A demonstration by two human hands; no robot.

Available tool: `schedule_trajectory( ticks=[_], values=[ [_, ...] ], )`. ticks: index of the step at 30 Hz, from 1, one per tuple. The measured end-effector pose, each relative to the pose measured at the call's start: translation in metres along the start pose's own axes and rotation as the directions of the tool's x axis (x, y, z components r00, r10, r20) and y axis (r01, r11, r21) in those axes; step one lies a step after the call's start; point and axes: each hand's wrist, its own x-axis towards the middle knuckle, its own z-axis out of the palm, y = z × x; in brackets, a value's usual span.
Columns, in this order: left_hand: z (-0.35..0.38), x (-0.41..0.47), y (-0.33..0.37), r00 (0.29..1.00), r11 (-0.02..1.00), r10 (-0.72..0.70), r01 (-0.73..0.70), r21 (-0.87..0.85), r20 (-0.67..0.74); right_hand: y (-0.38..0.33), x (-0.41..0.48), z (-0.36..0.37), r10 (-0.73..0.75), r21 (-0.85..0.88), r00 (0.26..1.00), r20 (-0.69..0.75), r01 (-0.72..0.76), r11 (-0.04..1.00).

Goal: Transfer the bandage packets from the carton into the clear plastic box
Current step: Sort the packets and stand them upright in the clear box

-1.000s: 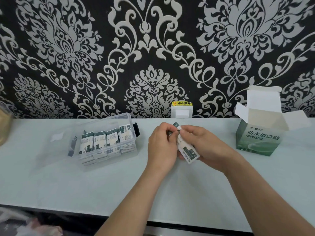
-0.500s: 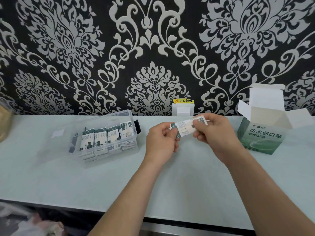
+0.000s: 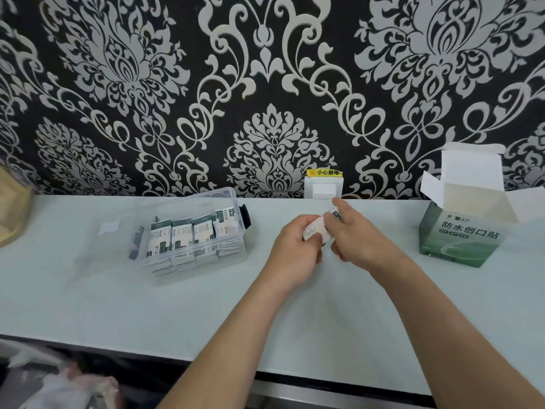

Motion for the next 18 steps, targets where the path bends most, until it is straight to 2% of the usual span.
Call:
schedule_trajectory(
  ticks=[3, 5, 8, 12, 15, 18],
  values=[
    [-0.001, -0.001, 0.003, 0.999, 0.999, 0.018, -0.02, -0.044, -0.043, -0.003, 0.0, -0.001, -0.038, 0.197, 0.991, -0.126, 0.063, 0.978],
    [-0.004, -0.002, 0.005, 0.995, 0.998, 0.06, -0.062, -0.032, -0.075, -0.007, -0.001, -0.003, -0.018, 0.368, 0.984, -0.176, 0.082, 0.926],
    [-0.011, -0.006, 0.009, 0.991, 0.994, 0.103, -0.099, 0.056, -0.084, -0.011, -0.004, -0.003, 0.032, 0.566, 0.993, -0.112, 0.038, 0.824],
    [-0.028, -0.017, 0.015, 0.976, 0.946, 0.194, -0.161, 0.283, -0.094, -0.022, -0.009, 0.004, -0.005, 0.625, 1.0, -0.021, 0.017, 0.78],
    [-0.049, -0.03, 0.024, 0.964, 0.908, 0.232, -0.168, 0.384, -0.127, -0.034, -0.014, 0.015, -0.061, 0.635, 0.998, 0.01, 0.041, 0.772],
    [-0.078, -0.041, 0.035, 0.951, 0.92, 0.24, -0.158, 0.358, -0.196, -0.051, -0.017, 0.03, -0.119, 0.597, 0.993, 0.024, 0.081, 0.798]
  ],
)
